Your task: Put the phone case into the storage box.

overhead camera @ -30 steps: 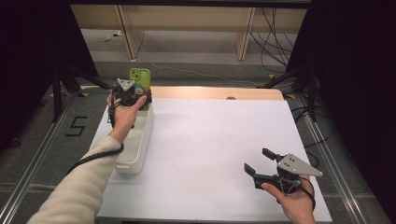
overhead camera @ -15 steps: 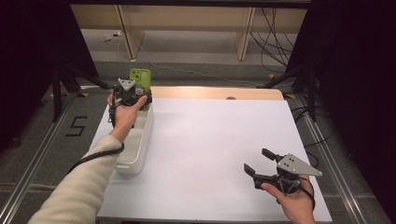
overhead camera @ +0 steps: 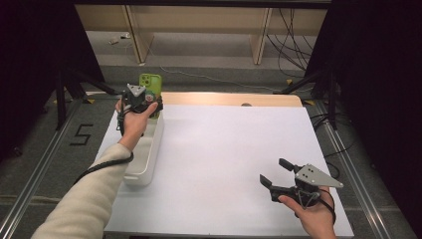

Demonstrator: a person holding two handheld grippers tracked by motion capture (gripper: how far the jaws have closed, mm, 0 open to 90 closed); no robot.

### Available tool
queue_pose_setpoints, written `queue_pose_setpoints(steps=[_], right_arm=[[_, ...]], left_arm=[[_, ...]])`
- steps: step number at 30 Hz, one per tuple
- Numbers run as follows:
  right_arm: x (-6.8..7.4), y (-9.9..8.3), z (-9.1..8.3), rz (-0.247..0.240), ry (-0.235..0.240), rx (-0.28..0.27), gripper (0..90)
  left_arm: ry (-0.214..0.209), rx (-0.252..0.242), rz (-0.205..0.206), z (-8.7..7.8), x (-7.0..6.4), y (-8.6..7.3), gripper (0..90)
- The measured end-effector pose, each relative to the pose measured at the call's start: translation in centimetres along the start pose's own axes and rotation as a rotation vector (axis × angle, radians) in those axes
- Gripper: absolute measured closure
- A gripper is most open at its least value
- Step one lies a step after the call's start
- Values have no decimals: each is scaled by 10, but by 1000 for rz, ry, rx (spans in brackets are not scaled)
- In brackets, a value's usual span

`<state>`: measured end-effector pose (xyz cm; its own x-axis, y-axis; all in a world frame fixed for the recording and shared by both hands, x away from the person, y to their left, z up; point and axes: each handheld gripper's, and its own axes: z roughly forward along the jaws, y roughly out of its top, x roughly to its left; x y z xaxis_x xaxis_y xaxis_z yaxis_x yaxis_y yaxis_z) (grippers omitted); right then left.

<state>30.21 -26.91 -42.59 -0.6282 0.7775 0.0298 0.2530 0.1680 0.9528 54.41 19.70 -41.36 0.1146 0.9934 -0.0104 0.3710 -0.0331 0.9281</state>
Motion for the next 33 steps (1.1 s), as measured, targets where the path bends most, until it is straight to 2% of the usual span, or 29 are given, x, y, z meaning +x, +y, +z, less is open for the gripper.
queue_pose_setpoints(steps=[33], right_arm=[[0,0,0,1,3,0,157]], left_arm=[[2,46,7,5,1,-6,158]])
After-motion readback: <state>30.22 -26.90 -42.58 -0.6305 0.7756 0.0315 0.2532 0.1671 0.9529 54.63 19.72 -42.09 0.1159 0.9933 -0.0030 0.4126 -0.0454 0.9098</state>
